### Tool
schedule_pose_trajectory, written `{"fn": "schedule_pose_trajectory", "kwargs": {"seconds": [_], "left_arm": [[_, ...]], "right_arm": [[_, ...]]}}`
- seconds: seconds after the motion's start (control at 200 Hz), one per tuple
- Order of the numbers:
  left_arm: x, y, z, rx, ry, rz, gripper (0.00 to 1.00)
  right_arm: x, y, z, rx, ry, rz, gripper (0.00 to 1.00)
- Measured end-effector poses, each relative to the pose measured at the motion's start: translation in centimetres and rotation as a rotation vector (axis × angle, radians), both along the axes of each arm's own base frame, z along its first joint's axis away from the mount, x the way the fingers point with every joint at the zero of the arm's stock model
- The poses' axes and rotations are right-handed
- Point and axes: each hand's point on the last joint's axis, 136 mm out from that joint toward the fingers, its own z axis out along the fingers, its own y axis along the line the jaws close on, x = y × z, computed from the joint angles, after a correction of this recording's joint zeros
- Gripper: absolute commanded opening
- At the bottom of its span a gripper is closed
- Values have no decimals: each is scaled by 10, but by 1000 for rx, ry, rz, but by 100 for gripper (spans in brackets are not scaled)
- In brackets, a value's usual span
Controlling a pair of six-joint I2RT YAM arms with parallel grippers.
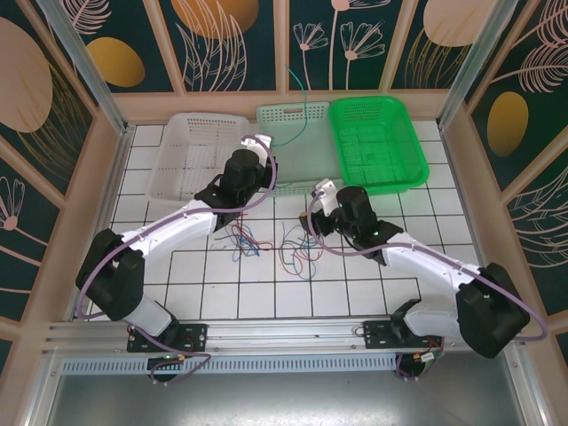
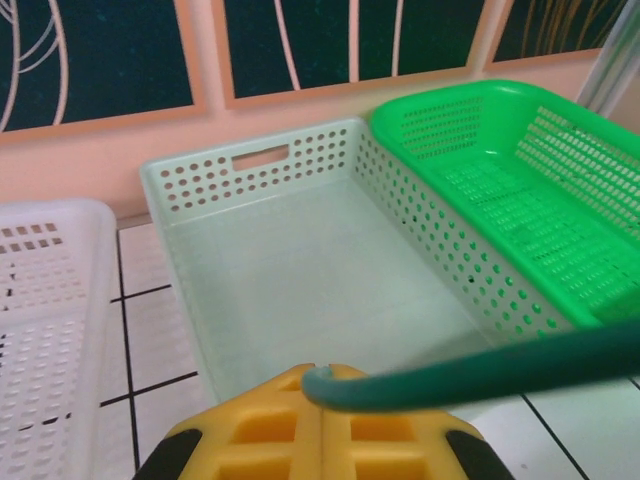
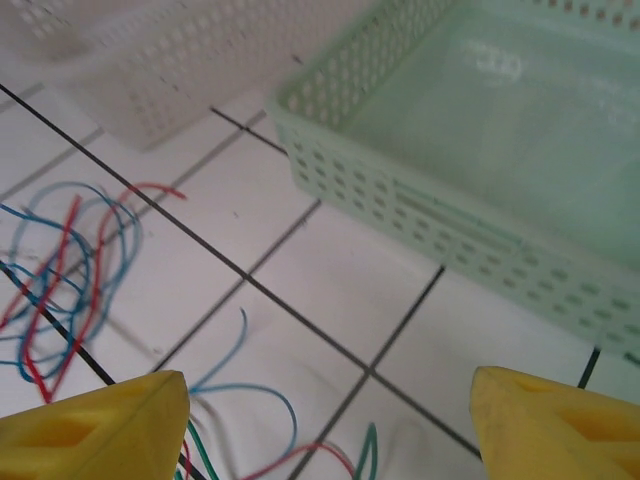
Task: Untangle the cables
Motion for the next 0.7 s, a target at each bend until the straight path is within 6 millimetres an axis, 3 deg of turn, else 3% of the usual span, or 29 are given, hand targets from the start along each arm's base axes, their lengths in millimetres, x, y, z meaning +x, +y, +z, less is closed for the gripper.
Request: {"fn": "schedule_pose_trajectory", "kwargs": {"seconds": [0.19,0.34,0.591,0.701], "left_arm": [[-5,-7,-4,-17,27,-42,0],[-8,-10,-10,-22,61,-62,0],[-11,-14,-19,-17,97,-85,0],[-13,-17,-19,-25,105,-103,0]], "right_arm": [[-6,22,35,42,-98,88,74],[0,54,64,17,-186,152,74],[4,59,60,-61,-235,157,74],[9,63,52,-96,-237,168,68]]}}
